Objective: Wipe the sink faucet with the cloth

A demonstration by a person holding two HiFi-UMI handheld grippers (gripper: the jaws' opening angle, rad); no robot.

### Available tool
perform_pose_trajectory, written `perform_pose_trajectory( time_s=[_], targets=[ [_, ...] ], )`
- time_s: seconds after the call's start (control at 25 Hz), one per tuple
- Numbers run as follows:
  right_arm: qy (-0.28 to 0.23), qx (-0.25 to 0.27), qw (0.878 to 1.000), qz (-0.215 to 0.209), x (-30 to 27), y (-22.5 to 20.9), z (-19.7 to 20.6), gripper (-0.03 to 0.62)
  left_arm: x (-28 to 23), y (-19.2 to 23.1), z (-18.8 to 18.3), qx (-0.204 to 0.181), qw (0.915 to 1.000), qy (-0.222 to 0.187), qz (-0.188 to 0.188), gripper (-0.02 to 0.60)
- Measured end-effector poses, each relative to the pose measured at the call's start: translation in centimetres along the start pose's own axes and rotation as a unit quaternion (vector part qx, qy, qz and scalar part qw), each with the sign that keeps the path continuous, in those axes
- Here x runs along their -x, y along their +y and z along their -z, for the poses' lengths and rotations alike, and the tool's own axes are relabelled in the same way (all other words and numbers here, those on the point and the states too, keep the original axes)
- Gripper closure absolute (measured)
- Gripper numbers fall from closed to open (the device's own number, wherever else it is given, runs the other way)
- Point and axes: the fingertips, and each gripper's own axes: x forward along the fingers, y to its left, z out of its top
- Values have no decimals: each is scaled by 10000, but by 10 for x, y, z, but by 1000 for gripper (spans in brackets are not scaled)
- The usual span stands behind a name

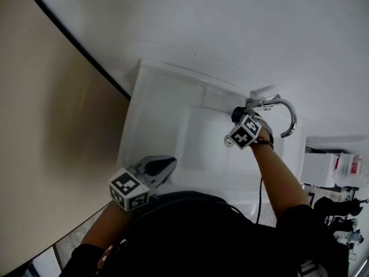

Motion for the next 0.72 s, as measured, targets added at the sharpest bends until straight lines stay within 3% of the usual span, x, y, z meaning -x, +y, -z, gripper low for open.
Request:
perform_pose_trajectory(
  time_s=[0.04,0.08,0.16,0.24,0.32,0.4,0.6,0.72],
  targets=[
    [-635,-939,9935,-104,7,5,-2,471,-4,-1,0,-27,10000,49,19,589],
    [-1184,-1918,9740,-243,9,7,0,471,-8,-2,2,-58,9999,115,30,589],
    [-1980,-3610,9103,-424,7,-1,13,471,-17,-6,6,-96,9996,234,77,589],
    [-2569,-4801,8380,-361,7,-23,31,471,-23,-14,10,-115,9992,358,134,589],
    [-3124,-5613,7659,-266,15,-49,44,471,-28,-21,13,-122,9986,479,163,589],
    [-3519,-6029,7157,-215,26,-69,49,471,-31,-25,14,-110,9982,572,161,589],
    [-3777,-6613,6475,-278,21,-86,49,470,-36,-34,15,-137,9971,738,150,589],
    [-3816,-6790,6263,-339,8,-84,48,468,-35,-34,18,-103,9965,822,111,589]
  ],
)
